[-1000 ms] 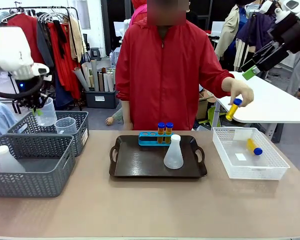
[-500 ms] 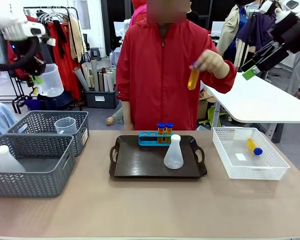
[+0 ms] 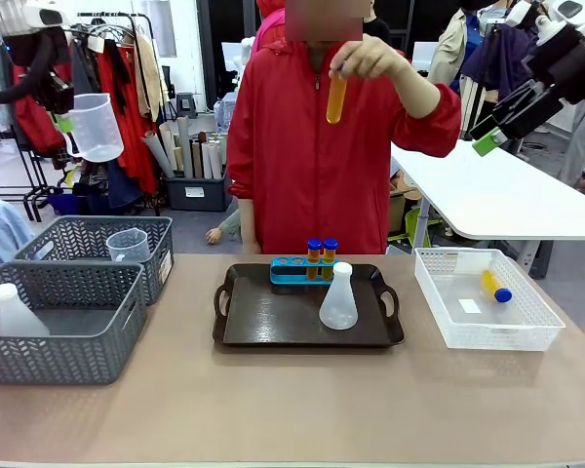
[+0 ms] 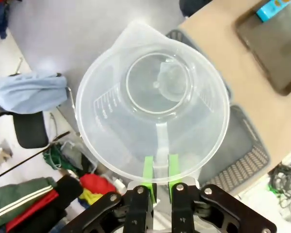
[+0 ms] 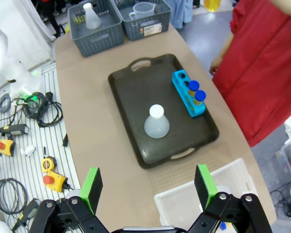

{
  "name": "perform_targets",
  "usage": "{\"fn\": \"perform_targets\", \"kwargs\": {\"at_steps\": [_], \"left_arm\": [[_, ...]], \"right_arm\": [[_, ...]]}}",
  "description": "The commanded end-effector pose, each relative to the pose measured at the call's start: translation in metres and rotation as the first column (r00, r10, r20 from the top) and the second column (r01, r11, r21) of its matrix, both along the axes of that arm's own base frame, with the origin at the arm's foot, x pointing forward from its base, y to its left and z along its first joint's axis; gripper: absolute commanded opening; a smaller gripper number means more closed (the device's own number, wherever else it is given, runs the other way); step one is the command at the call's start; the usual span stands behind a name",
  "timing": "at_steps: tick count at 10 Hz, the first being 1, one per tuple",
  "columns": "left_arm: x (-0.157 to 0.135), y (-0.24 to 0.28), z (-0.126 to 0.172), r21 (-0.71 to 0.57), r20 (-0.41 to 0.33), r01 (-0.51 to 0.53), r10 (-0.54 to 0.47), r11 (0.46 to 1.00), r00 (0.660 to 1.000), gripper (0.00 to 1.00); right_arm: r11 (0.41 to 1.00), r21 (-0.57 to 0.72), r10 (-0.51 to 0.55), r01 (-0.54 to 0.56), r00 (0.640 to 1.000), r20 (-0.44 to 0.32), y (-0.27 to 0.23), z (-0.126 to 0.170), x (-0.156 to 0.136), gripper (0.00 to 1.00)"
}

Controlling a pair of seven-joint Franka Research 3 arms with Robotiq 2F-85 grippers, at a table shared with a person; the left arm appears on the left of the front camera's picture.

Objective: Prepare the laboratory tools.
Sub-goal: Pick up one Large Measuring Cup and place it on the Handle tray.

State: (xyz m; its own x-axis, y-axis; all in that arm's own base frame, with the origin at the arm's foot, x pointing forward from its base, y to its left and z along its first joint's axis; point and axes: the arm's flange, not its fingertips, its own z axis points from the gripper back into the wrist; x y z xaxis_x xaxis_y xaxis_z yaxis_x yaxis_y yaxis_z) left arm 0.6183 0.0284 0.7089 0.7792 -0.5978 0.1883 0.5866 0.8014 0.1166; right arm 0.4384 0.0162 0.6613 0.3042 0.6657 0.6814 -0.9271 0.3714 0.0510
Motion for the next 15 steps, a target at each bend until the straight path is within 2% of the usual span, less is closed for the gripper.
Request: {"fn": "perform_targets", "kwargs": {"at_steps": [1, 2, 6, 7, 9, 12, 15], "left_arm": [[0.018, 0.007, 0.014, -0.006, -0.029, 0.02, -0.02, 1.0, 0.999, 0.0], [0.0, 0.0, 0.0, 0.0, 0.0, 0.0, 0.0, 1.0, 1.0, 0.0], [0.002, 0.0, 0.0, 0.001, -0.013, 0.01, -0.01, 1.0, 1.0, 0.0], [-0.004, -0.01, 0.009, -0.052, 0.004, 0.103, -0.103, 0.993, 0.995, 0.0], [-0.009, -0.03, 0.038, -0.047, 0.065, 0.187, -0.184, 0.981, 0.981, 0.0], [-0.025, -0.045, 0.077, -0.046, 0.102, 0.317, -0.312, 0.947, 0.945, 0.0], [-0.039, -0.076, 0.111, -0.033, 0.183, 0.468, -0.455, 0.883, 0.872, 0.0]], "right_arm": [[1.0, 0.005, 0.008, -0.009, 1.0, 0.008, 0.001, 0.001, -0.001, 1.0], [1.0, 0.005, 0.008, -0.009, 1.0, 0.008, 0.001, 0.001, -0.001, 1.0], [1.0, 0.005, 0.008, -0.009, 1.0, 0.008, 0.001, 0.001, -0.001, 1.0], [1.0, 0.005, 0.008, -0.009, 1.0, 0.008, 0.001, 0.001, -0.001, 1.0], [1.0, 0.005, 0.008, -0.009, 1.0, 0.008, 0.001, 0.001, -0.001, 1.0], [1.0, 0.005, 0.008, -0.009, 1.0, 0.008, 0.001, 0.001, -0.001, 1.0], [1.0, 0.005, 0.008, -0.009, 1.0, 0.008, 0.001, 0.001, -0.001, 1.0]]}}
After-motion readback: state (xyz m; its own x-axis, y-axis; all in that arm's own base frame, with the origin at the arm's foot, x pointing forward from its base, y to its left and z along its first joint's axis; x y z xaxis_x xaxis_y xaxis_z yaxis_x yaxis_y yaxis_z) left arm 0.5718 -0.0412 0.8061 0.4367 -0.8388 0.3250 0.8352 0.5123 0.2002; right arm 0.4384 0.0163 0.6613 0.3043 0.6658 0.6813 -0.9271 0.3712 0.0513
